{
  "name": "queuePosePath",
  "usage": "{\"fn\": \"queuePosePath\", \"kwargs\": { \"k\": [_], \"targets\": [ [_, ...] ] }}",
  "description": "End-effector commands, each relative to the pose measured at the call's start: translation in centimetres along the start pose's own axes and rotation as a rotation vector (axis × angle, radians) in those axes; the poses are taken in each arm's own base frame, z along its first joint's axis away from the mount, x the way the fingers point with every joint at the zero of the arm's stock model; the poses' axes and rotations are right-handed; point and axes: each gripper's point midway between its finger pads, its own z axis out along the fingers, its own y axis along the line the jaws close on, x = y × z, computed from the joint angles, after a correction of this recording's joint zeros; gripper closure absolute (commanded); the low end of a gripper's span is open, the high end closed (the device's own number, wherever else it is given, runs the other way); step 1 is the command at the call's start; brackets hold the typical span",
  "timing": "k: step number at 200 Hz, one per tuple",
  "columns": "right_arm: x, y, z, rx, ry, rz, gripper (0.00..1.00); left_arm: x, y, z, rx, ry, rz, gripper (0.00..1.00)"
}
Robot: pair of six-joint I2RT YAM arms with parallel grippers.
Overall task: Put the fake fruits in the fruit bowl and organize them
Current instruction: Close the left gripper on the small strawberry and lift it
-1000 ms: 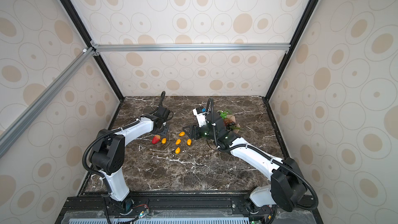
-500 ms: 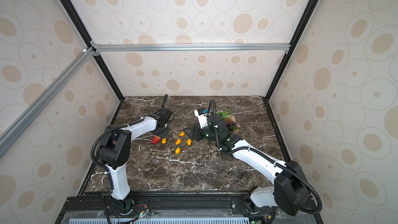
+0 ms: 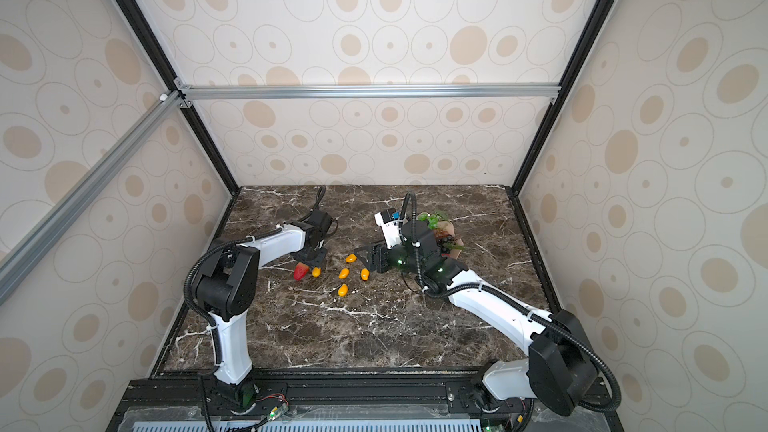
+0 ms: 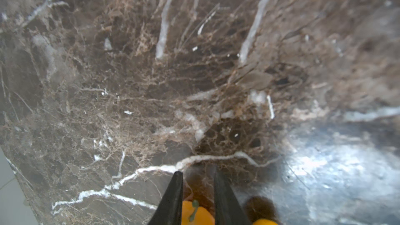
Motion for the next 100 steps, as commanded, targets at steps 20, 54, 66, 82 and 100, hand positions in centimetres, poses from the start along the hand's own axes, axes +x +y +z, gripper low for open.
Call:
{"fn": "queuePosePath", "kwargs": {
  "k": [20, 54, 66, 82, 100],
  "targets": [
    [-0.28, 0.19, -0.42, -0.009, -0.017, -0.007, 0.32, -0.51, 0.53, -0.04, -0.014, 0.011, 0.023, 0.8],
    [-0.28, 0.23, -0.44, -0.011, -0.015, -0.006, 0.32, -0.46, 0.56, 0.07, -0.017, 0.015, 0.026, 0.82],
    [-0.26, 0.26, -0.46, -0.012, -0.015, -0.007, 0.32, -0.52, 0.55, 0.08, -0.017, 0.013, 0.026, 0.84],
    [-0.16, 0.27, -0.44, -0.013, -0.011, -0.004, 0.32, -0.5, 0.57, 0.06, -0.019, 0.014, 0.028, 0.85],
    [-0.13, 0.25, -0.44, -0.013, -0.01, -0.004, 0.32, -0.48, 0.64, 0.12, -0.023, 0.015, 0.028, 0.86]
  ]
}}
